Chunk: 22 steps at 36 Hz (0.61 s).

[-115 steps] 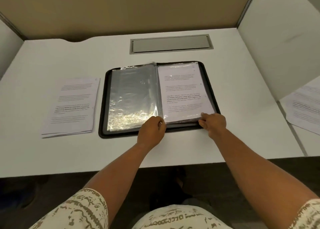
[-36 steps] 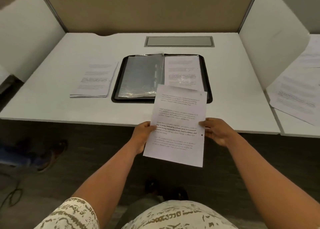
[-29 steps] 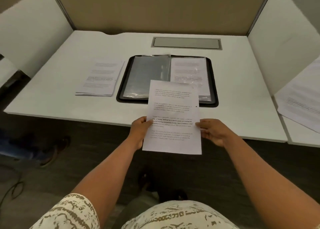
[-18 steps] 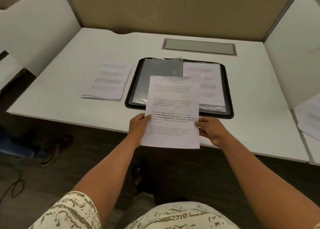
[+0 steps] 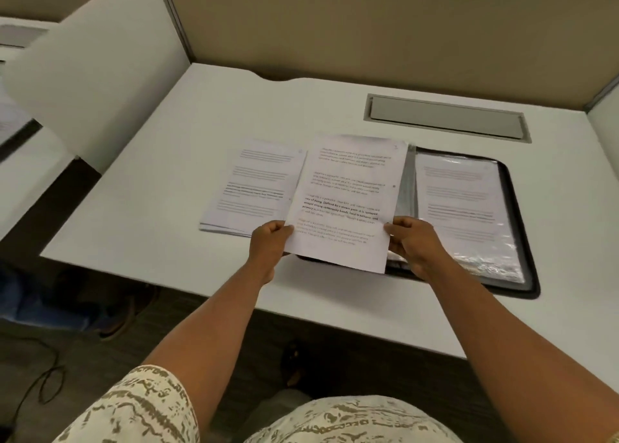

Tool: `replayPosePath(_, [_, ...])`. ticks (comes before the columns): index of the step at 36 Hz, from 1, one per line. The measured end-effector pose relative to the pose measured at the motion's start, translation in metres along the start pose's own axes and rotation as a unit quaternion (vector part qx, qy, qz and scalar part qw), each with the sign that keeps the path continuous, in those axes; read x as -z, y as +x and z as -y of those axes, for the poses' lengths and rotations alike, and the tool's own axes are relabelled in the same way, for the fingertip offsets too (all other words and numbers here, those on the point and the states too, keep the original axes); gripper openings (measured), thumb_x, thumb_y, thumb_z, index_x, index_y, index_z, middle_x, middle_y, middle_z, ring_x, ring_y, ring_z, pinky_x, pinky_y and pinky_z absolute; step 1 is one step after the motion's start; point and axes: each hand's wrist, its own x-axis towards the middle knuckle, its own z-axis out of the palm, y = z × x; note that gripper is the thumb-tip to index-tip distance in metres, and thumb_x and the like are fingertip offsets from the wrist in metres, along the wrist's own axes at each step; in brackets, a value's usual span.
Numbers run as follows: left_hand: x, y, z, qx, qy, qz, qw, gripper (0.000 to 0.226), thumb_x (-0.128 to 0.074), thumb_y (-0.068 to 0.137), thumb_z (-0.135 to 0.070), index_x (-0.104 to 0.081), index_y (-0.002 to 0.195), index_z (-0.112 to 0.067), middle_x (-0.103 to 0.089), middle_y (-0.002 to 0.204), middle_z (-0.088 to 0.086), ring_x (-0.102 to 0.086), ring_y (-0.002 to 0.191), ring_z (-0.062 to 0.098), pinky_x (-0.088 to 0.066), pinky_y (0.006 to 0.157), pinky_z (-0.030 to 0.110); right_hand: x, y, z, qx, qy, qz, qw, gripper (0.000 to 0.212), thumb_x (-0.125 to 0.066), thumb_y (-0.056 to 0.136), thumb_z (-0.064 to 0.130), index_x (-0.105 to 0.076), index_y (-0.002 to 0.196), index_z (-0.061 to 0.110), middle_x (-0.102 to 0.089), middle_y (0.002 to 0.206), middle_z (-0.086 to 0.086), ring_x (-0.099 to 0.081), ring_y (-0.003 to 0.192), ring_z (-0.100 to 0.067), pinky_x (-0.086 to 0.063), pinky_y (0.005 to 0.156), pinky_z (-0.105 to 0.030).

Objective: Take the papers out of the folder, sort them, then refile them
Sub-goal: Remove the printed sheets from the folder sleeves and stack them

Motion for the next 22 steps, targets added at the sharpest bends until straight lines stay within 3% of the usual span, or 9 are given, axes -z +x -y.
replayPosePath(2, [0.012, 0.016, -0.006, -0.012, -0.007, -0.023, 1.000, 0.009, -0.062, 0.096, -0.015, -0.069, 0.101, -0.016, -0.069, 0.102, -0.003, -0.063, 0.091, 0.012, -0.055, 0.065, 0.022, -0.021, 0.009, 0.004, 0.000, 0.008, 0.011, 1.000, 0.013, -0.060, 0.097, 0.002, -0.068, 0.107, 0.002, -0.075, 0.109, -0.012, -0.075, 0.095, -0.027, -0.059, 0.075, -0.033])
replayPosePath(6, [0.034, 0.043, -0.016, -0.036, -0.021, -0.069, 0.997, 0.013, -0.062, 0.097, -0.016, -0.065, 0.089, -0.025, -0.066, 0.092, -0.010, -0.061, 0.084, 0.009, -0.054, 0.066, 0.023, -0.066, 0.019, 0.012, -0.038, -0.016, 0.046, 0.998, 0.010, -0.064, 0.097, 0.008, -0.067, 0.105, 0.003, -0.076, 0.100, -0.011, -0.076, 0.082, -0.026, -0.058, 0.061, -0.030])
replayPosePath(8, [0.046, 0.058, -0.018, -0.039, -0.017, -0.094, 0.995, 0.009, -0.061, 0.097, -0.017, -0.064, 0.092, -0.023, -0.064, 0.090, -0.011, -0.061, 0.082, 0.009, -0.053, 0.063, 0.023, -0.087, 0.024, 0.011, -0.058, -0.046, 0.061, 0.995, 0.010, -0.065, 0.096, 0.006, -0.066, 0.105, 0.000, -0.076, 0.097, -0.012, -0.076, 0.076, -0.026, -0.058, 0.057, -0.028])
replayPosePath(11, [0.067, 0.078, -0.017, -0.049, 0.002, -0.120, 0.992, 0.006, -0.060, 0.098, -0.019, -0.065, 0.101, -0.018, -0.066, 0.096, -0.005, -0.062, 0.087, 0.015, -0.055, 0.064, 0.027, -0.114, 0.038, 0.006, -0.069, -0.093, 0.053, 0.992, 0.015, -0.067, 0.093, 0.002, -0.065, 0.107, -0.004, -0.076, 0.097, -0.014, -0.075, 0.074, -0.025, -0.057, 0.057, -0.027])
replayPosePath(16, [0.097, 0.102, -0.009, -0.045, 0.028, -0.170, 0.984, 0.011, -0.061, 0.098, -0.021, -0.068, 0.104, -0.016, -0.068, 0.105, 0.002, -0.063, 0.095, 0.021, -0.058, 0.087, 0.041, -0.155, 0.054, -0.001, -0.068, -0.124, 0.053, 0.989, 0.015, -0.067, 0.092, -0.001, -0.064, 0.105, -0.009, -0.075, 0.089, -0.015, -0.067, 0.067, -0.023, -0.058, 0.055, -0.026])
replayPosePath(20, [0.113, 0.112, -0.004, -0.053, 0.064, -0.205, 0.975, 0.019, -0.060, 0.098, -0.020, -0.069, 0.112, -0.011, -0.067, 0.105, 0.000, -0.061, 0.094, 0.018, -0.050, 0.081, 0.027, -0.181, 0.065, -0.008, -0.061, -0.159, 0.037, 0.985, 0.008, -0.069, 0.092, 0.001, -0.068, 0.098, -0.003, -0.074, 0.092, -0.016, -0.068, 0.073, -0.023, -0.060, 0.064, -0.030])
replayPosePath(22, [0.119, 0.118, 0.000, -0.053, 0.090, -0.213, 0.972, 0.019, -0.060, 0.097, -0.022, -0.069, 0.112, -0.013, -0.068, 0.107, 0.001, -0.062, 0.096, 0.019, -0.052, 0.084, 0.030, -0.191, 0.068, -0.012, -0.055, -0.184, 0.025, 0.981, 0.006, -0.069, 0.091, 0.002, -0.068, 0.096, 0.000, -0.073, 0.092, -0.015, -0.070, 0.074, -0.023, -0.062, 0.067, -0.033])
